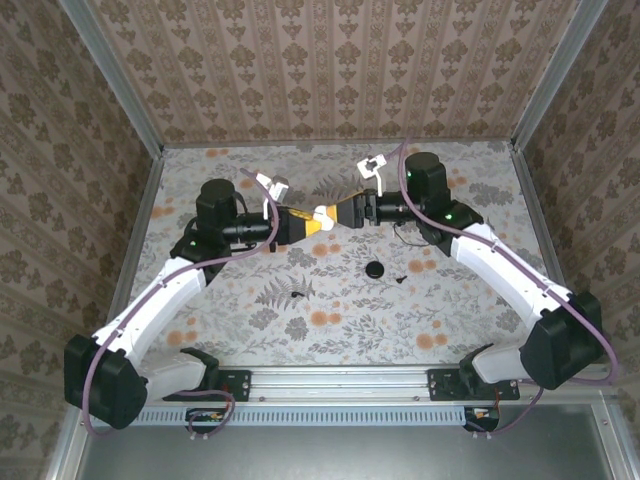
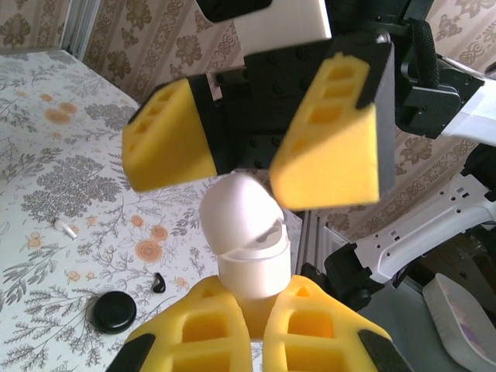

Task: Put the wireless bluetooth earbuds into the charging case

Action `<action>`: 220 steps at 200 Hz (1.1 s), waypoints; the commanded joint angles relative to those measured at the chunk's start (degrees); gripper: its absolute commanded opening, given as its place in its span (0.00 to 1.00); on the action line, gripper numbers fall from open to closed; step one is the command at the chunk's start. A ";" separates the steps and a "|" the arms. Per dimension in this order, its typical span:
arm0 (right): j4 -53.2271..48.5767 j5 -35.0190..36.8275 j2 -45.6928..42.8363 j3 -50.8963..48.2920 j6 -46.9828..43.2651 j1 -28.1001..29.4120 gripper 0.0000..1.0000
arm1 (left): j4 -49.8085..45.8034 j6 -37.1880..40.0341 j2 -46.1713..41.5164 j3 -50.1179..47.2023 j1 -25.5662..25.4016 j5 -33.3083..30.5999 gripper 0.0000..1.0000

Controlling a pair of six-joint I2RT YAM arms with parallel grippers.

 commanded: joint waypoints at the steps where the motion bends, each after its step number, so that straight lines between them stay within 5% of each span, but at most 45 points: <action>1: 0.51 4.51 2.26 0.76 1.84 -0.83 0.75 | 4.78 -0.54 -2.97 0.08 0.00 3.28 0.00; 82: 0.82 7.66 3.13 1.27 3.93 -0.79 0.73 | 4.51 -0.45 -5.30 -1.85 1.19 1.47 0.00; 137: -1.73 14.13 1.63 2.30 6.23 -1.63 0.74 | -1.99 1.98 -12.87 -6.39 8.77 -2.49 0.00; 220: -24.08 35.07 29.07 29.04 1.89 9.82 0.69 | -15.43 8.75 -24.43 -9.44 15.60 -11.50 0.00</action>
